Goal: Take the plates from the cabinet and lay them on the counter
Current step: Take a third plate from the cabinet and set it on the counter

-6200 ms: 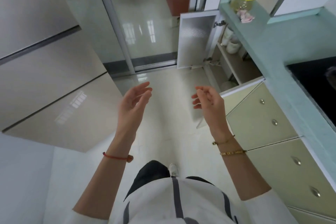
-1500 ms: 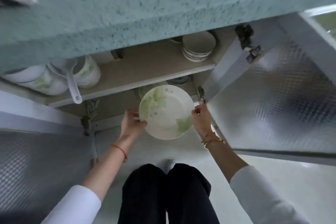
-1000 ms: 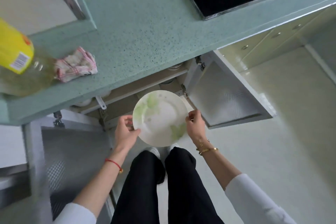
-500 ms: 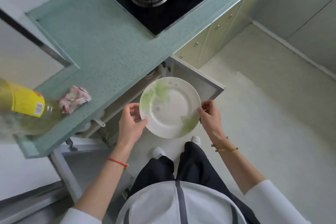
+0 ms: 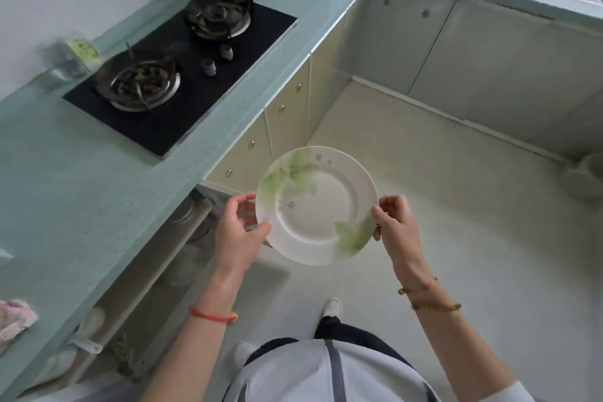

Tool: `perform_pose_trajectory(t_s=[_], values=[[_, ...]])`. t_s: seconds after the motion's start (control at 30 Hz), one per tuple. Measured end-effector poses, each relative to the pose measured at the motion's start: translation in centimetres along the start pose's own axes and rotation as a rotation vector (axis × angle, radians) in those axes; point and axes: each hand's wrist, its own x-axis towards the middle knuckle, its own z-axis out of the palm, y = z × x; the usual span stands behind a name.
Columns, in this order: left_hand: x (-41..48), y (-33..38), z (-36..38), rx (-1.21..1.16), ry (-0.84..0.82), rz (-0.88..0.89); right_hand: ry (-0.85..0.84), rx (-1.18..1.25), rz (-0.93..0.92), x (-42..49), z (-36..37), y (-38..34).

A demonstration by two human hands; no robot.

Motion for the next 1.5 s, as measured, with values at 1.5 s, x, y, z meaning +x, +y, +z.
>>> perform_pose_trajectory(t_s=[1.5], values=[[61.9,37.2,57.4,0.103,-0.238,0.256,0.267,0.144,-0.056,79.1,-20.3,-28.1]])
